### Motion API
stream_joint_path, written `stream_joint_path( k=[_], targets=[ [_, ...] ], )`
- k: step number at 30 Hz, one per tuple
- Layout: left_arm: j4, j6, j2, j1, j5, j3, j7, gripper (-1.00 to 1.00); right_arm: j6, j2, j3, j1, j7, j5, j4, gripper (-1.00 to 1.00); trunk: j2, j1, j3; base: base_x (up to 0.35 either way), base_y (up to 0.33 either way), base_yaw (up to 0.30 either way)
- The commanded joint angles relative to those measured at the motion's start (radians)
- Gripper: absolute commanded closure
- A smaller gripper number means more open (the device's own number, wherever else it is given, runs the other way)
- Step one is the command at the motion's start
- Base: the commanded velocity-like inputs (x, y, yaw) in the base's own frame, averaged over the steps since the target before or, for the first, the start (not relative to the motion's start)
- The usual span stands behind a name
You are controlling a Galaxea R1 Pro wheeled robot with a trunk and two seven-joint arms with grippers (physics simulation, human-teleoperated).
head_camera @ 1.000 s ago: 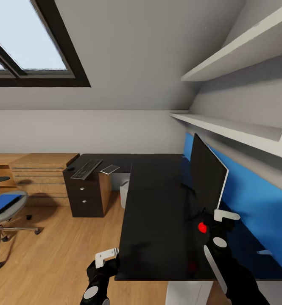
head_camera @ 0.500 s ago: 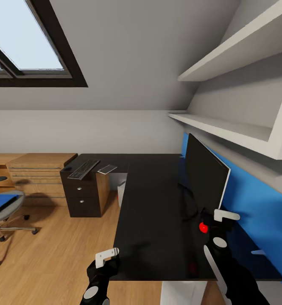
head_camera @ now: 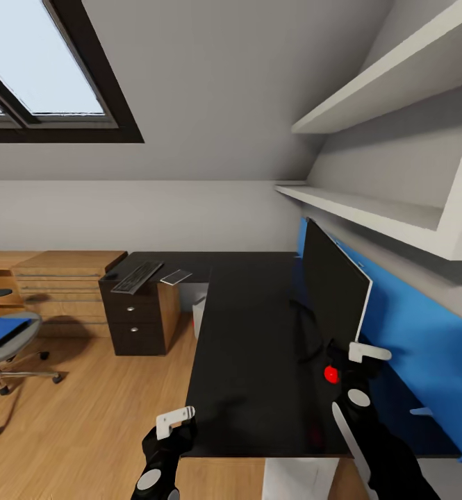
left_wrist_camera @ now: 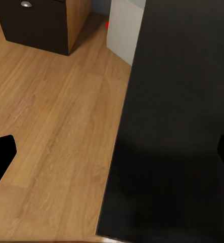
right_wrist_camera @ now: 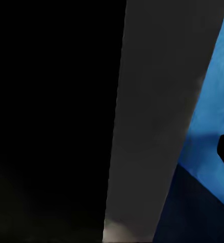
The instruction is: In the bedroom, organize the workspace by keeping the computer under the desk, ensuring the monitor is on the desk, placing the keyboard on the desk next to the monitor, placing the mouse on the desk next to the keyboard, moving the folder from the swivel chair onto the desk next to the mouse, stacking the notebook on top of the folder with the pen on top of the notebook, and positioning the swivel chair next to the desk.
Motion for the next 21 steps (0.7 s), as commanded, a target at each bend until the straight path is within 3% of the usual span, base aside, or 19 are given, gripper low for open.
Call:
stream_joint_path(
  k=[1,7,21],
  targets=[
    [-0.002,0.004,0.0,-0.001,0.006,-0.002,0.007,-1.0,0.005,-0.001,0.004,-0.001,-0.008,-0.007,-0.001,-1.0,-0.001,0.0,-0.001,-0.198,0.0,0.0],
    [-0.002,0.004,0.0,-0.001,0.007,0.0,0.007,-1.0,0.004,-0.002,0.004,-0.001,-0.008,-0.006,-0.001,-1.0,-0.001,0.0,-0.001,-0.173,0.0,0.0],
    [-0.002,0.004,0.0,-0.001,0.006,-0.002,0.007,-1.0,0.004,-0.002,0.004,-0.001,-0.007,-0.007,-0.001,-1.0,-0.001,0.0,-0.001,-0.009,0.0,0.0]
  ],
)
